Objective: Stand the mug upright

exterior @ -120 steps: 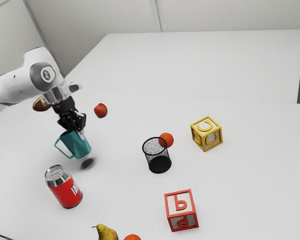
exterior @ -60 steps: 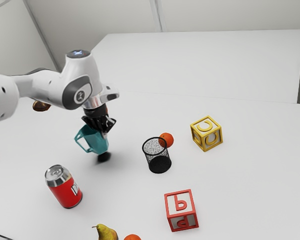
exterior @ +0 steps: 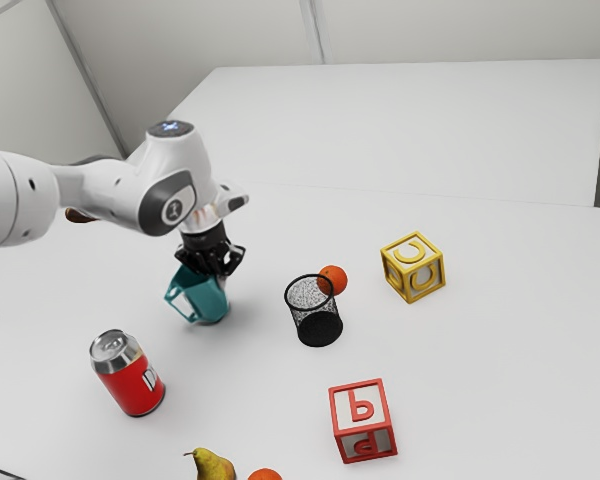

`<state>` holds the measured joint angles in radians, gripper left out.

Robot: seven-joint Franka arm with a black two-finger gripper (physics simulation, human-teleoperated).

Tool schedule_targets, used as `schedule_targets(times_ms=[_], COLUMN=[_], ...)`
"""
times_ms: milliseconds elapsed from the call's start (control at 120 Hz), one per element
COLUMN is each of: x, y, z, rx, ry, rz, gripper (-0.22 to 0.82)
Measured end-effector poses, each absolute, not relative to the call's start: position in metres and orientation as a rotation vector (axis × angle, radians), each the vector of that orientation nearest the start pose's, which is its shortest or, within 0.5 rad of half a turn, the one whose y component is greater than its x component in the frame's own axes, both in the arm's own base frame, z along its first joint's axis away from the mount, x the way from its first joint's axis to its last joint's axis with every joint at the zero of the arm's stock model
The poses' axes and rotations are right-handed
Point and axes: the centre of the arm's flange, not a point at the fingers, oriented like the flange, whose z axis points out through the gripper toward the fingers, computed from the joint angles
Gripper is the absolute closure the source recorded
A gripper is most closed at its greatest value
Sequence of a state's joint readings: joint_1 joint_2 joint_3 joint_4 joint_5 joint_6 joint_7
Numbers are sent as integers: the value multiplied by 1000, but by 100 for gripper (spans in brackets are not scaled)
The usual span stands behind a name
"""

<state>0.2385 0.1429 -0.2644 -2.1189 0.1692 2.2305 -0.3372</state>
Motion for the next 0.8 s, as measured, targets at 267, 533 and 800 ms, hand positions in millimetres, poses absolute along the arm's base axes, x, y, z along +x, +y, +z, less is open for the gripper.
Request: schedule_targets(times_ms=[267,533,800], x=[561,560,572], y=[-10,-16,-45], z=[355,396,463], rx=[-3022,-3006,-3011], ry=[-407,-435,-331], rz=[-25,-100,-184], gripper=[32,9,3])
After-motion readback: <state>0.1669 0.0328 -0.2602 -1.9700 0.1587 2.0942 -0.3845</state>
